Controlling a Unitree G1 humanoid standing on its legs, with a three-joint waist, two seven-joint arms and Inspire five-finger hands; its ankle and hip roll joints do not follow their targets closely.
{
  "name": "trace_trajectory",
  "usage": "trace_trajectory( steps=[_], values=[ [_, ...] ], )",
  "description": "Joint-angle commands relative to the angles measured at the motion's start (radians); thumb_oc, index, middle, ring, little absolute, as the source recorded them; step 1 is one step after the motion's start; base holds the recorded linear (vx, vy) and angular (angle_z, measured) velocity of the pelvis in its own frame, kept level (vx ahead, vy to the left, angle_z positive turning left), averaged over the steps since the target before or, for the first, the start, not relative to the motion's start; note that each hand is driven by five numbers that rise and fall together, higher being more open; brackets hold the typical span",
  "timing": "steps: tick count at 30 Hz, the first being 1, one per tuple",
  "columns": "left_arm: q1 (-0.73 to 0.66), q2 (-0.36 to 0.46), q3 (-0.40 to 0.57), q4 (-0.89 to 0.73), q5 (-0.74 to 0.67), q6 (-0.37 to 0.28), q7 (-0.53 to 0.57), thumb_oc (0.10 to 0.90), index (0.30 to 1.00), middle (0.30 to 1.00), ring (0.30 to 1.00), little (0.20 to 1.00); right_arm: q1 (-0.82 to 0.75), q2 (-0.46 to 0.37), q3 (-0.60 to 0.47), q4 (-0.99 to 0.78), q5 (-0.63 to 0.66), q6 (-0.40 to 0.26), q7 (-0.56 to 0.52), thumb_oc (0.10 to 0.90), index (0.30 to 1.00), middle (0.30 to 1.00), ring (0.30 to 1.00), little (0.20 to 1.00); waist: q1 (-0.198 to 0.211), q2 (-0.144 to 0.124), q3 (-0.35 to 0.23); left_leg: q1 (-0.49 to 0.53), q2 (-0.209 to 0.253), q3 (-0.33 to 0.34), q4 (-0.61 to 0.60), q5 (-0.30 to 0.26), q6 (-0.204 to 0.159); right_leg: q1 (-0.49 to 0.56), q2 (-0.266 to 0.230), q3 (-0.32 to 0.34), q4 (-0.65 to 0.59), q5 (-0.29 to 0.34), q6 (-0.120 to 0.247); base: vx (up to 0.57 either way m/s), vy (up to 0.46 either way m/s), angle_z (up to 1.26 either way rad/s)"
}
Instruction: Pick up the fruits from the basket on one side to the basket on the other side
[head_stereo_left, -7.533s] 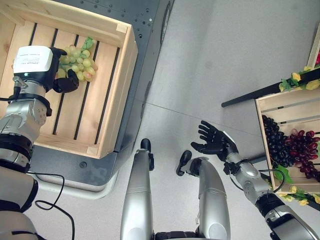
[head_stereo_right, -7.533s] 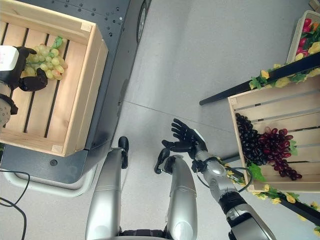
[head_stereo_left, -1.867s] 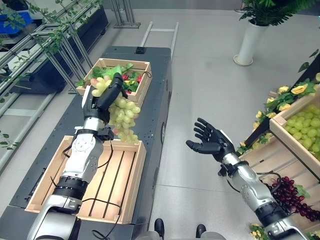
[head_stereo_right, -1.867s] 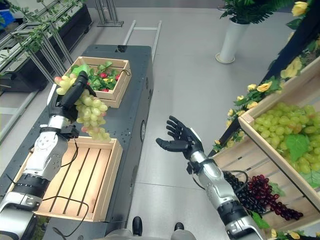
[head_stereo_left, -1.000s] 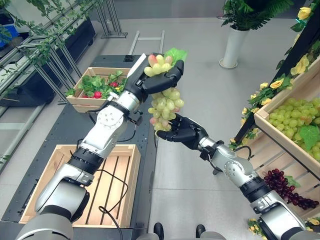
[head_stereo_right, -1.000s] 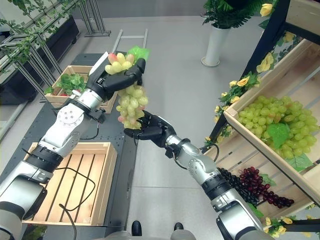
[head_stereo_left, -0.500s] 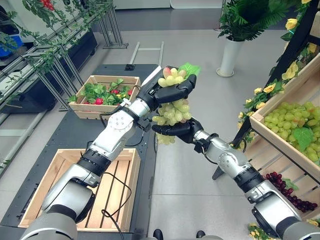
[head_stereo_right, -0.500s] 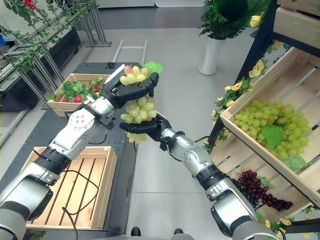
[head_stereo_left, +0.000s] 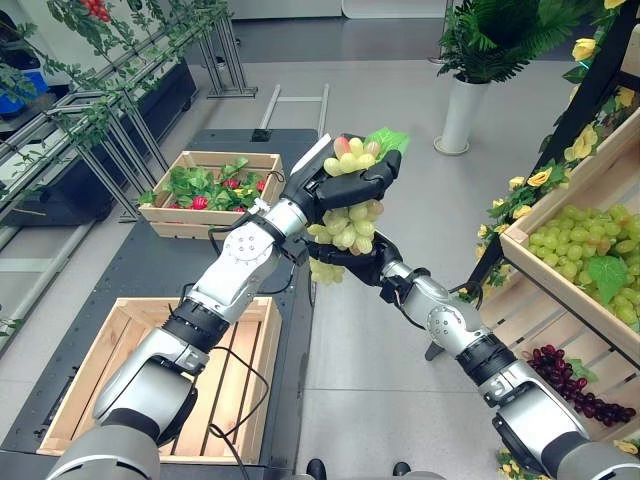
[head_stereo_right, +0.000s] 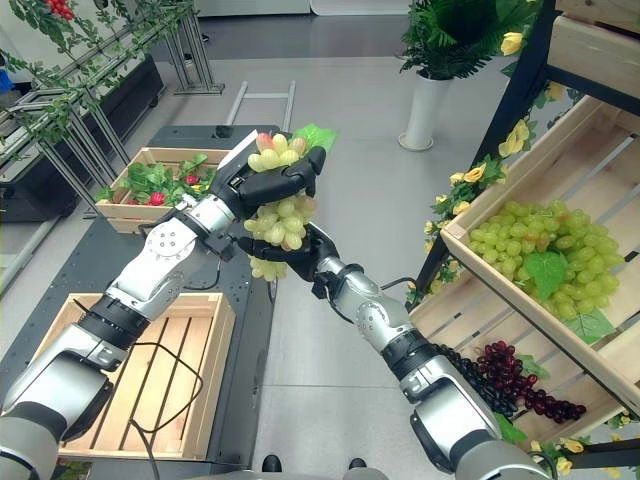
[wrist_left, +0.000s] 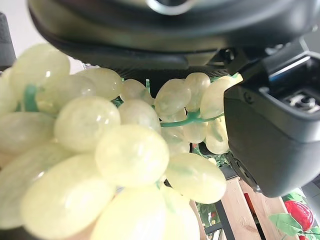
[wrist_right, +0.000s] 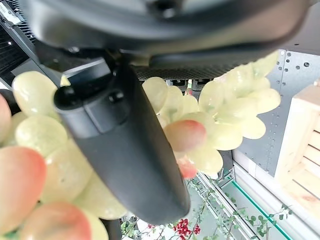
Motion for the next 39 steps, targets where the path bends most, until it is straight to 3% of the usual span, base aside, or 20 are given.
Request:
trace_trajectory(
  steps=[1, 14, 16, 17, 18, 29, 39],
  values=[
    [-0.247, -0.047, 0.02, 0.128, -0.087, -0.085, 0.027, 0.4, 0.3, 0.3, 0.3, 0.3, -0.159, 0.059, -0.039, 0.033, 0.072, -0.169, 0.001, 0.4, 0.3, 0.3, 0.3, 0.3, 0.024, 0.008, -0.135, 0.002, -0.053, -0.033, 0.003, -0.134, -0.012, -0.023, 0.057, -0.037, 0.002, -0.047, -0.068, 0.0, 0.0, 0.0],
    [-0.217, -0.012, 0.041, 0.169, -0.05, -0.088, 0.051, 0.4, 0.3, 0.3, 0.3, 0.3, -0.11, 0.038, -0.054, 0.024, 0.079, -0.19, -0.001, 0.4, 0.3, 0.3, 0.3, 0.3, 0.014, 0.01, -0.13, -0.001, -0.049, -0.023, 0.002, -0.13, -0.013, -0.031, 0.06, -0.026, 0.002, -0.043, -0.068, 0.0, 0.0, 0.0],
    [-0.209, -0.011, 0.047, 0.18, -0.045, -0.086, 0.051, 0.552, 0.528, 0.528, 0.528, 0.528, -0.104, 0.036, -0.058, 0.024, 0.074, -0.191, 0.001, 0.4, 0.3, 0.3, 0.3, 0.3, 0.013, 0.012, -0.127, 0.0, -0.048, -0.021, 0.001, -0.13, -0.013, -0.03, 0.06, -0.026, 0.002, -0.043, -0.068, 0.0, 0.0, 0.0],
    [-0.206, -0.011, 0.049, 0.193, -0.052, -0.079, 0.044, 0.706, 0.759, 0.759, 0.759, 0.759, -0.103, 0.032, -0.06, 0.023, 0.074, -0.19, 0.0, 0.4, 0.3, 0.3, 0.3, 0.3, 0.012, 0.013, -0.126, 0.001, -0.048, -0.02, 0.001, -0.131, -0.013, -0.03, 0.06, -0.025, 0.002, -0.042, -0.068, 0.0, 0.0, 0.0],
    [-0.201, -0.015, 0.051, 0.212, -0.053, -0.076, 0.043, 0.8, 0.9, 0.9, 0.9, 0.9, -0.1, 0.031, -0.063, 0.023, 0.071, -0.187, -0.002, 0.4, 0.3, 0.3, 0.3, 0.3, 0.01, 0.013, -0.123, 0.001, -0.048, -0.019, 0.001, -0.131, -0.012, -0.03, 0.06, -0.024, 0.002, -0.042, -0.068, 0.0, 0.0, 0.0],
    [-0.16, -0.024, 0.063, 0.262, -0.043, -0.059, 0.047, 0.8, 0.9, 0.9, 0.9, 0.9, -0.065, 0.014, -0.075, 0.043, 0.081, -0.183, 0.009, 0.4, 0.3, 0.3, 0.3, 0.3, 0.009, 0.008, -0.115, -0.001, -0.051, -0.022, 0.001, -0.128, -0.012, -0.031, 0.058, -0.029, 0.002, -0.038, -0.065, 0.0, 0.0, 0.0],
    [-0.071, 0.018, 0.104, 0.242, -0.02, -0.034, 0.056, 0.8, 0.9, 0.9, 0.9, 0.9, 0.03, -0.007, -0.093, 0.043, 0.037, -0.2, 0.016, 0.4, 0.3, 0.3, 0.3, 0.3, 0.009, 0.014, -0.093, -0.009, -0.055, -0.02, 0.001, -0.123, -0.009, -0.044, 0.056, -0.026, 0.002, -0.028, -0.06, 0.0, 0.0, 0.0]
  ],
)
